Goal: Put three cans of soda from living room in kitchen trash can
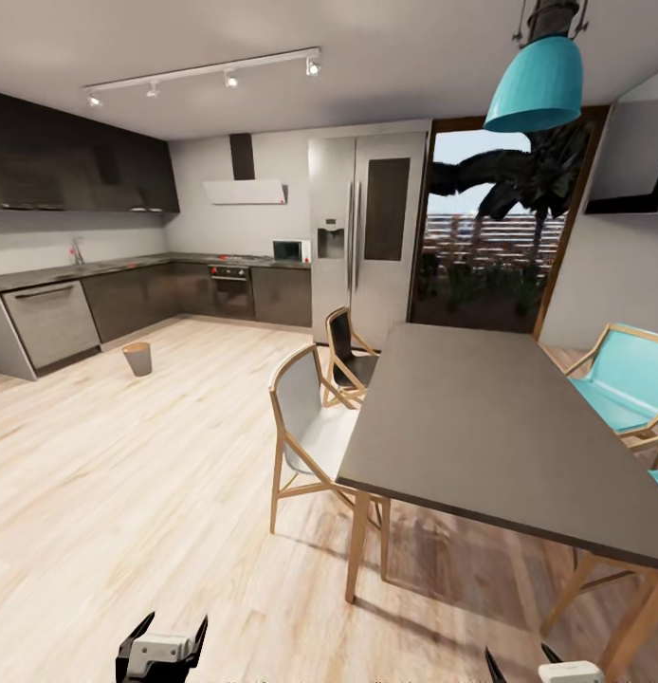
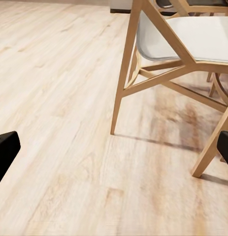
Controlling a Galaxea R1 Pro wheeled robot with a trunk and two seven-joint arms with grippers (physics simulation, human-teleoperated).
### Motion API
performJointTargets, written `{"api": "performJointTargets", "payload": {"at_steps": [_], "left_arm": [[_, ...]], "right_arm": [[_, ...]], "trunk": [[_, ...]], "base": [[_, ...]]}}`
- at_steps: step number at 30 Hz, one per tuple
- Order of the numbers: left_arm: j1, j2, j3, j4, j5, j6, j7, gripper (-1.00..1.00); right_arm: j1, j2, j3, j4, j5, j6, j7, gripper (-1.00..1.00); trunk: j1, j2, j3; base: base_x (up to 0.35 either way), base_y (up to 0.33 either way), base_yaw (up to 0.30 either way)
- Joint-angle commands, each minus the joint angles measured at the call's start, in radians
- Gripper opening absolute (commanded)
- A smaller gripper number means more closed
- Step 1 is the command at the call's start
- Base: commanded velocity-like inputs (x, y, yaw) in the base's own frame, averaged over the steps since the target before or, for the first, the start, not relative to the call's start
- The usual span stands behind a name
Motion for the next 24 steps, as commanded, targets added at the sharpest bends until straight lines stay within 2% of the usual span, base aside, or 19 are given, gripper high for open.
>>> {"api": "performJointTargets", "payload": {"at_steps": [1, 10, 24], "left_arm": [[0.0, 0.0, 0.0, 0.001, 0.0, 0.0, 0.0, 1.0], [0.0, 0.0, 0.0, 0.004, 0.0, 0.0, 0.0, 1.0], [0.0, 0.0, 0.0, 0.004, -0.001, 0.001, 0.0, 1.0]], "right_arm": [[0.0, 0.0, 0.0, 0.0, 0.0, 0.0, 0.0, 1.0], [0.0, 0.0, 0.0, 0.001, 0.002, 0.0, 0.0, 1.0], [0.0, 0.0, 0.0, 0.002, 0.003, 0.0, 0.0, 1.0]], "trunk": [[0.0, 0.0, -0.001], [0.0, 0.0, -0.015], [0.0, 0.0, -0.024]], "base": [[0.0, 0.0, 0.0], [0.0, 0.088, 0.048], [0.0, 0.271, 0.033]]}}
